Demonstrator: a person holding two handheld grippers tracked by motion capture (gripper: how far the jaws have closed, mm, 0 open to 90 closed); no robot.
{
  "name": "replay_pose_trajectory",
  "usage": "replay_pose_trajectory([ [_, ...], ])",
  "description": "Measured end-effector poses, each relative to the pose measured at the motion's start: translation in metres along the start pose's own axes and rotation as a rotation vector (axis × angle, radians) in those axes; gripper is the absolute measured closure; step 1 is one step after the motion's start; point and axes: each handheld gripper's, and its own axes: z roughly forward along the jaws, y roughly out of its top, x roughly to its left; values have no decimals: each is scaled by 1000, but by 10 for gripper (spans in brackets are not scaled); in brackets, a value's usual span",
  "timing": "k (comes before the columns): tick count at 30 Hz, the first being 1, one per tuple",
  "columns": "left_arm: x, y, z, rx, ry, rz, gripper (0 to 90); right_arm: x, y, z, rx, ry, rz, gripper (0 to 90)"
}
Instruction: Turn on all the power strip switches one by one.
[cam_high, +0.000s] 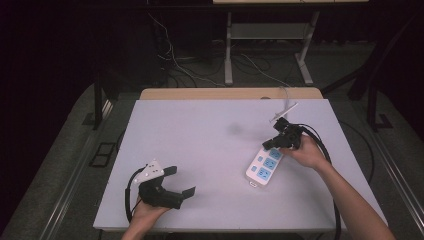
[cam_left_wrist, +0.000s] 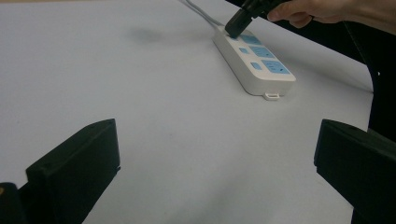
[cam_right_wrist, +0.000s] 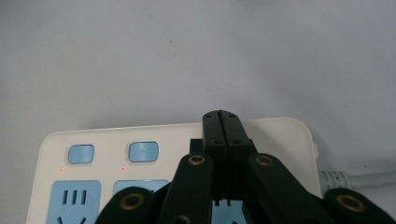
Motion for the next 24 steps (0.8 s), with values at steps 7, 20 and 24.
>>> replay_pose_trajectory([
  [7,1,0,0,0,-1,0,0,2,3,-1,14,-22,3,900],
  [20,0,0,0,-5,-1,-3,0,1,1,-20,-61,-11,28,898],
  [24,0,0,0,-6,-3,-3,0,1,-2,-29,-88,-27,48,803],
])
